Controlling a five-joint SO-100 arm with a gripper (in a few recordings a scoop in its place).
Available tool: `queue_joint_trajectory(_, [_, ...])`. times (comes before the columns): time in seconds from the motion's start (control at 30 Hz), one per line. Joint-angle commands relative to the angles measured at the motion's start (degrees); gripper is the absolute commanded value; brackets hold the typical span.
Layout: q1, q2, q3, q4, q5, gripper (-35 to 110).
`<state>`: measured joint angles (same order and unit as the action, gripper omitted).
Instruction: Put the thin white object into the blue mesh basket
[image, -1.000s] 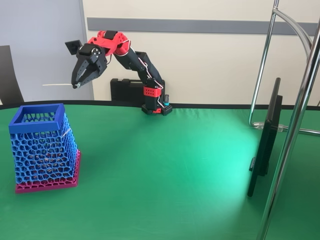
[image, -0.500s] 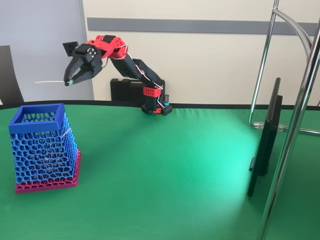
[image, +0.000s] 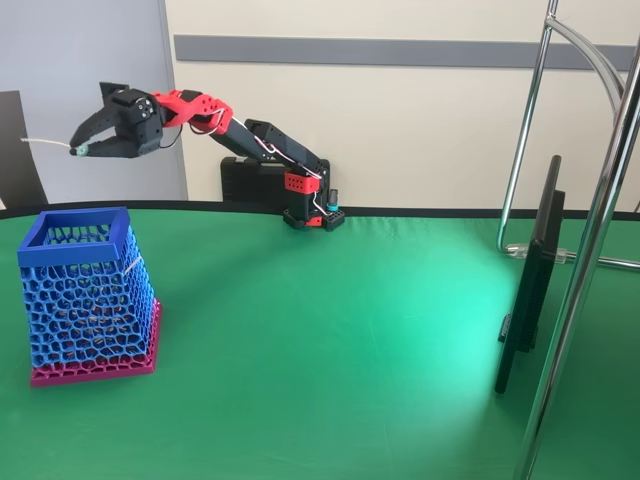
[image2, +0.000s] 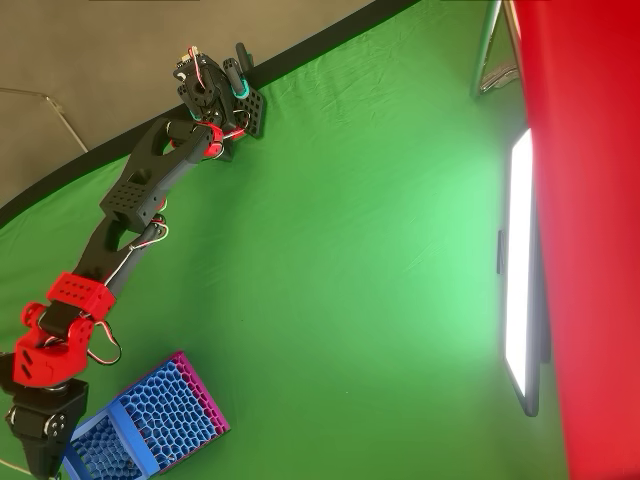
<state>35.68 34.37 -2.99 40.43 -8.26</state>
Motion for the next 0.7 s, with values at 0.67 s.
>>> queue_joint_trajectory(0.67, [-0.4,4.4,16.3,-21.1,14.1,7])
